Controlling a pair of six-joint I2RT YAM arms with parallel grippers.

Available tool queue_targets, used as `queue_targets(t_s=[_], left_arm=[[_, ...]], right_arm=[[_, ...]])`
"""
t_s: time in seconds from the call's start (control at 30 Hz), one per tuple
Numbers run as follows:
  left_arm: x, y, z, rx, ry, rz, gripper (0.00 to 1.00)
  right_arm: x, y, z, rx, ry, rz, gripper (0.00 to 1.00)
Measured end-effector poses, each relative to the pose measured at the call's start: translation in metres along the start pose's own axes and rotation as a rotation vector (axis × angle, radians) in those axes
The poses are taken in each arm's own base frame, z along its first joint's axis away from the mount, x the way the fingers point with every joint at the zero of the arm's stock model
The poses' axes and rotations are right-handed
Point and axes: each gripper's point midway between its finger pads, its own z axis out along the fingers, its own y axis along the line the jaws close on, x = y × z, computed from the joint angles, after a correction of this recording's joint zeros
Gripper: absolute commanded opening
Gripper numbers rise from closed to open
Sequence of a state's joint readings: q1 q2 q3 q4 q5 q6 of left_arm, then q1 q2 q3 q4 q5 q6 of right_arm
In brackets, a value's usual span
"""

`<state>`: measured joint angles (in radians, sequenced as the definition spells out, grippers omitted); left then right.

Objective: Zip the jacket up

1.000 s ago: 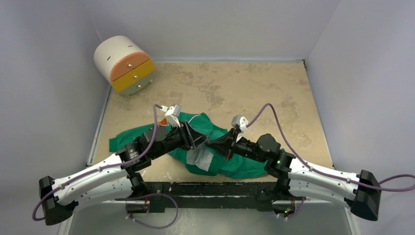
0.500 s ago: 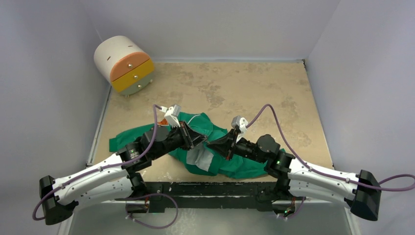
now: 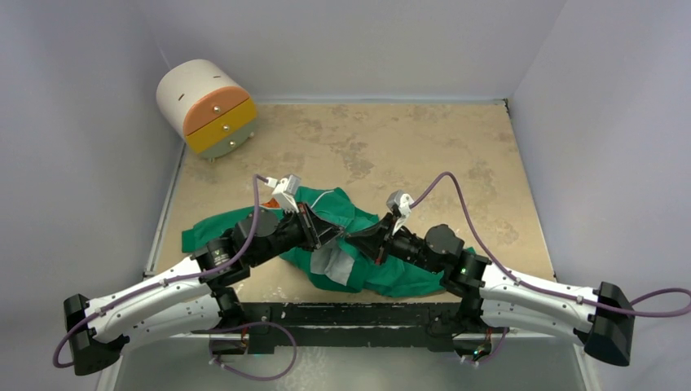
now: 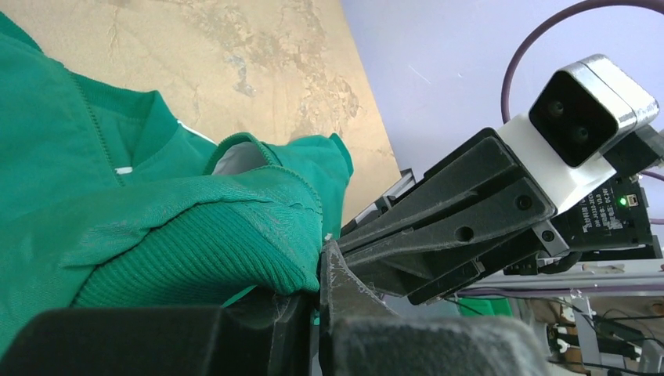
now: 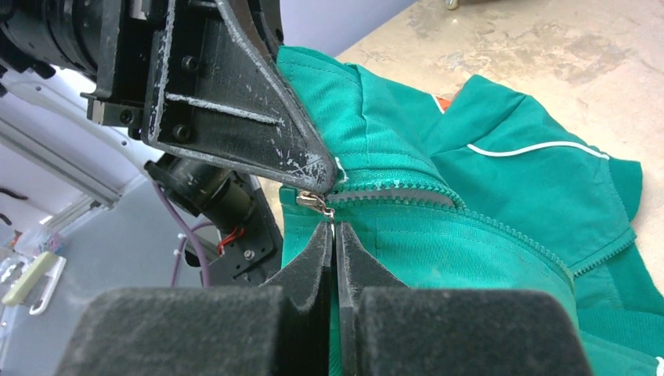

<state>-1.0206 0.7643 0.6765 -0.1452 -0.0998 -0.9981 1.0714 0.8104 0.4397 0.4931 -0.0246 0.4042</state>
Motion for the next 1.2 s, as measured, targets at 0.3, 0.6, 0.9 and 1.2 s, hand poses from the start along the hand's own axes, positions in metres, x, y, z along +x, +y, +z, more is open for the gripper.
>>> queue_targets(t_s=[0.3, 0.6, 0.9, 1.2], left_arm=[[0.001, -0.003, -0.001, 0.02, 0.009, 0.032, 0.0], [0.001, 0.001, -0.001, 0.01, 0.007, 0.071, 0.0], [0.004, 0.006, -0.003, -0.003, 0.025, 0.093, 0.0], [0.009, 0.005, -0.007, 0.01, 0.052, 0.103, 0.0]], right_arm=[[-0.005, -0.005, 0.001, 0.076, -0.004, 0.074, 0.0], [-0.008, -0.013, -0.001, 0.157, 0.016, 0.106, 0.0], [-0.013, -0.047, -0.004, 0.341, 0.011, 0.086, 0.0], [-0.013, -0.063, -0.007, 0.416, 0.002, 0.062, 0.0]])
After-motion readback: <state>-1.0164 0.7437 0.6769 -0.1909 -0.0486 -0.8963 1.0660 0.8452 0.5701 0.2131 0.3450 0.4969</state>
